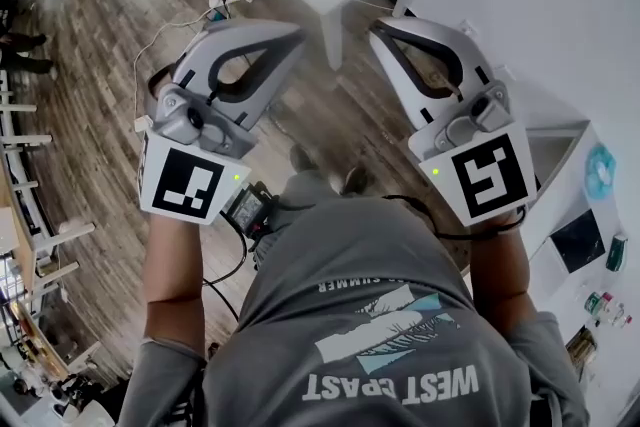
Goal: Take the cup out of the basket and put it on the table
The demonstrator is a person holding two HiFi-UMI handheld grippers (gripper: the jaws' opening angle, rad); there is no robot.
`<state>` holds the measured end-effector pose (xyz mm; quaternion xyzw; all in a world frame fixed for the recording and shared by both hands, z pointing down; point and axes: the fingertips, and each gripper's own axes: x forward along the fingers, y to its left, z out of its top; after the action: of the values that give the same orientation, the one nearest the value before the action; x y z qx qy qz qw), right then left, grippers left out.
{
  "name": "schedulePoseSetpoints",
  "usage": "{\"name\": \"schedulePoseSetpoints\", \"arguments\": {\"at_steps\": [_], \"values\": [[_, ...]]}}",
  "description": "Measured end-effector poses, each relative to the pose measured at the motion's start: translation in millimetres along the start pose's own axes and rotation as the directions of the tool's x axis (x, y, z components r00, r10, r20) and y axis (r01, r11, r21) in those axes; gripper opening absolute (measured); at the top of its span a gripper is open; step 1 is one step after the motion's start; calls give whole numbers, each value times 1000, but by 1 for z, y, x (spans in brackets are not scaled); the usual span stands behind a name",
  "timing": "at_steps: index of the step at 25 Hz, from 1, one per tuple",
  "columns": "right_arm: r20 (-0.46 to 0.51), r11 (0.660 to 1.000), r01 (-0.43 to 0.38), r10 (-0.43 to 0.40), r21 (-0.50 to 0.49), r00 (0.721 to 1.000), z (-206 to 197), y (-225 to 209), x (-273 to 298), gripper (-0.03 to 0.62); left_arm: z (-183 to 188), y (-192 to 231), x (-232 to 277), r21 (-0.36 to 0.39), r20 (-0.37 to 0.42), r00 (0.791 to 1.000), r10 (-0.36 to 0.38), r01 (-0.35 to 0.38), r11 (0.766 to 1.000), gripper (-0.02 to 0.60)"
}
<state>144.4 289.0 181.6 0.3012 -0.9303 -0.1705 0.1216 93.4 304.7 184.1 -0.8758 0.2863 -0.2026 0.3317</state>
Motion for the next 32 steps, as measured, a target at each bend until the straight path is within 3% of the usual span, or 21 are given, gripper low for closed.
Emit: {"name": "schedulePoseSetpoints", "arguments": {"at_steps": [8,24,32], "values": [[-25,999,47,-48,-5,999,-5,-17,27,12,-22,19,4,-7,14,1000,-9,9,1000,9],[-107,990,125,-132,-66,986,3,-47,120,12,-93,101,3,-21,147,989,-5,8,1000,9],[-129,988,136,-145,-74,981,-4,-70,142,12,-116,119,18,-47,159,987,-9,17,999,9]]}}
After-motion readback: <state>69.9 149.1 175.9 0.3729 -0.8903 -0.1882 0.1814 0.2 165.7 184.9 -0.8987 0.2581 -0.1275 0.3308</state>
